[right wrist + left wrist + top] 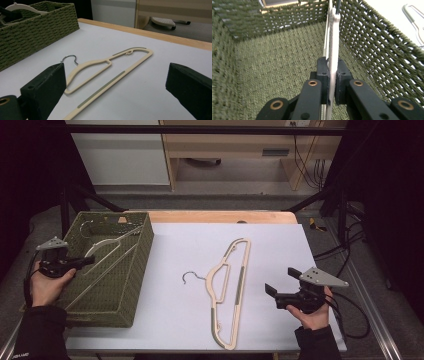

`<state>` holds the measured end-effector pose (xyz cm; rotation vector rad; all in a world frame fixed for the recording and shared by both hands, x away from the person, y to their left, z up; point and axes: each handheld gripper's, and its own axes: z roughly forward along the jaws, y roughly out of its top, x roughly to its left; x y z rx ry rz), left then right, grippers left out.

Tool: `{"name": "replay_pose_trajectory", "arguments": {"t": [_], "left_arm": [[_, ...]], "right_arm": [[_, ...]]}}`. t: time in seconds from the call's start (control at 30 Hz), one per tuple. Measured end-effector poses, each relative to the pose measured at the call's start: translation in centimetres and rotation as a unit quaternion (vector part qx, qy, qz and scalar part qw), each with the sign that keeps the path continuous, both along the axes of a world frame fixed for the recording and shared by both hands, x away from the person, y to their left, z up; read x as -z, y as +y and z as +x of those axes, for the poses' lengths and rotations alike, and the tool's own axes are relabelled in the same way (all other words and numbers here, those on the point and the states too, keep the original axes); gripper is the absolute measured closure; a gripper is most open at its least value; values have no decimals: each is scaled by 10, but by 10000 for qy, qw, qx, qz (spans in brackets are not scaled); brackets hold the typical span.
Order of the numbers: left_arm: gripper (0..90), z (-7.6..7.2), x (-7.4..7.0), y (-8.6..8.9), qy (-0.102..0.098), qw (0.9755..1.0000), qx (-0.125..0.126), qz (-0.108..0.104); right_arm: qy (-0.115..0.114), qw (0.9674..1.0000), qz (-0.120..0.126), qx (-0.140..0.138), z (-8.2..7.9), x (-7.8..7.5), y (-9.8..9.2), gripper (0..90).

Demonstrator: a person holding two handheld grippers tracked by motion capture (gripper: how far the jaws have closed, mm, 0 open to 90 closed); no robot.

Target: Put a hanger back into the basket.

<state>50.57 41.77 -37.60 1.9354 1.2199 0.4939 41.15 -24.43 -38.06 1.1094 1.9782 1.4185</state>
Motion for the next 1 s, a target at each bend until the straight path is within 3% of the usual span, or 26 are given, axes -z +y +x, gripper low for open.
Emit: {"name": "replay_pose_trajectory", "arguments": {"t": [0.2,0.33,0.63,0.87,1.0], "left_arm": [[834,4,6,0,113,9997,-211,73],[830,5,7,3,77,9993,-353,106],[811,11,12,11,105,9958,-844,330],[796,14,18,18,340,9917,-1088,591],[761,17,24,21,674,9863,-1282,792]], "right_arm": [[-7,10000,29,19,0,-1,0,39],[1,10000,39,15,0,0,0,39],[5,10000,6,-5,0,0,0,39],[11,10000,29,-5,0,0,1,41],[14,10000,13,-6,1,1,2,41]]}}
